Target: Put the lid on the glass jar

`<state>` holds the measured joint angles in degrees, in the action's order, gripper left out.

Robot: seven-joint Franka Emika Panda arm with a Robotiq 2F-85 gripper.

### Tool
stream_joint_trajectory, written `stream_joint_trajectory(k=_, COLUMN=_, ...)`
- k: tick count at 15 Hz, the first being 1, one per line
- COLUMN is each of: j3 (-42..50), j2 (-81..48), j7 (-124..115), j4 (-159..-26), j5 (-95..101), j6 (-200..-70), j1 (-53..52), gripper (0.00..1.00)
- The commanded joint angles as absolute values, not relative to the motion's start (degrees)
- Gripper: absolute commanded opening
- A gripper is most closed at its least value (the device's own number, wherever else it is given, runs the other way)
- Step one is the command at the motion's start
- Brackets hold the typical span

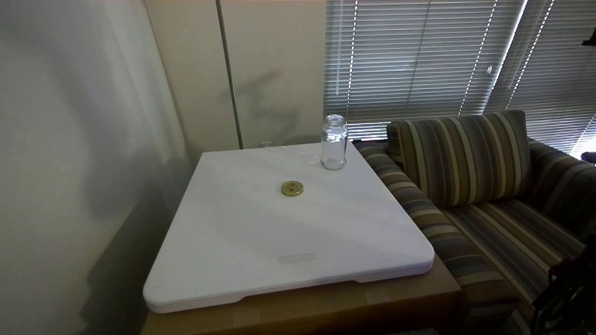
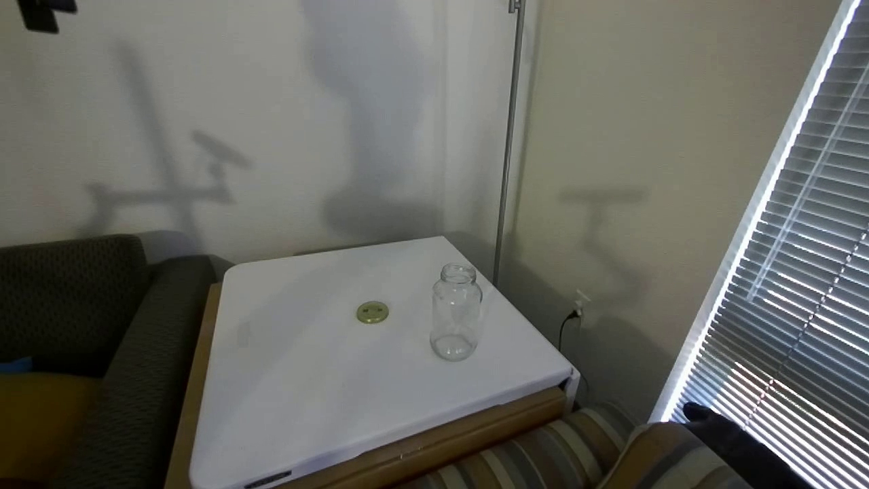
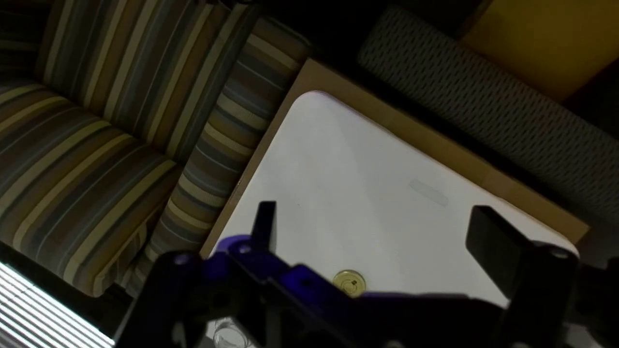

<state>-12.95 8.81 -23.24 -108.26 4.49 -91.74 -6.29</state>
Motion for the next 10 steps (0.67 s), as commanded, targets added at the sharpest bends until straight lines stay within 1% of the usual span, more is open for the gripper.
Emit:
stream_joint_trajectory(k=1, j3=-10.9, j2=-0.3, j7=-22.1, j4=-104.6, j5=3.8, j6=-93.5, j1=-6.2, gripper=1.00)
stream_joint_trajectory(k=5, j3=-9.4, j2=-6.3, j7=-21.8, j4=-101.0, j5=3.0, j6=-91.2, j1=-7.0, gripper=1.00)
stream_joint_trajectory(k=6, j3=-9.4, j2=-3.7, j7=-23.2, j4=-104.3, j5=4.1, j6=-93.3, j1=-7.4, gripper=1.00)
stream_joint_trajectory(k=10, j3=-9.1, j2=-5.9, j7=-23.1, j4=-102.3, j5=3.9, j6=-92.8, j1=-7.6, gripper=1.00)
